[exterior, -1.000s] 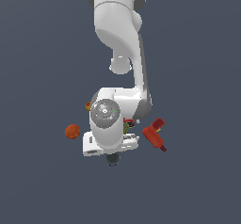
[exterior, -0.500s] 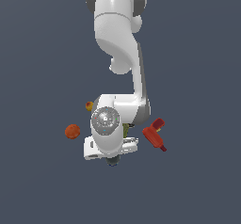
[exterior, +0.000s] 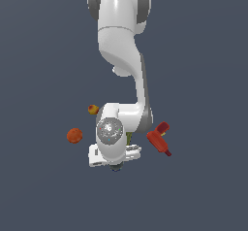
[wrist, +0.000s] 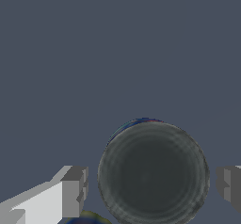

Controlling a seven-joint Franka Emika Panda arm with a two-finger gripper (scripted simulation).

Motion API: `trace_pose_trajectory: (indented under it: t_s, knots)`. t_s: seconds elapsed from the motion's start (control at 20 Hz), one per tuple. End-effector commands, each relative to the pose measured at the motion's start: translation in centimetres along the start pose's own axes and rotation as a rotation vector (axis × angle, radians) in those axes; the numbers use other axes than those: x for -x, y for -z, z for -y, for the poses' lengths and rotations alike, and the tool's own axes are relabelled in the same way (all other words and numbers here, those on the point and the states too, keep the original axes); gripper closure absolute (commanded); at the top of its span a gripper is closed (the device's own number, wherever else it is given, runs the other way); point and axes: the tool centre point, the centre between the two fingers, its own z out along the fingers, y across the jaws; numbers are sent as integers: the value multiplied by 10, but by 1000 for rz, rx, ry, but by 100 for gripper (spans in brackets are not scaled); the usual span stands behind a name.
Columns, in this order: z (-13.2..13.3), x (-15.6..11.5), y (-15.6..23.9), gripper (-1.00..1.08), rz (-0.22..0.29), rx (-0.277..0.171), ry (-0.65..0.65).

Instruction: Pick up a designated object from a clutter of objects.

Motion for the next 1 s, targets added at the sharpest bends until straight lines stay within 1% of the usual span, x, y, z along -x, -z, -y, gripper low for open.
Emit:
trace_pose_trajectory:
  t_s: [0.0,0.3,0.35,0.95]
  knots:
    - [0,0,-12,-92,0,0,1]
    - [0,-1,-19,-92,0,0,1]
    - [0,-1,-19,108,0,0,1]
    - [0,0,-18,108,0,0,0]
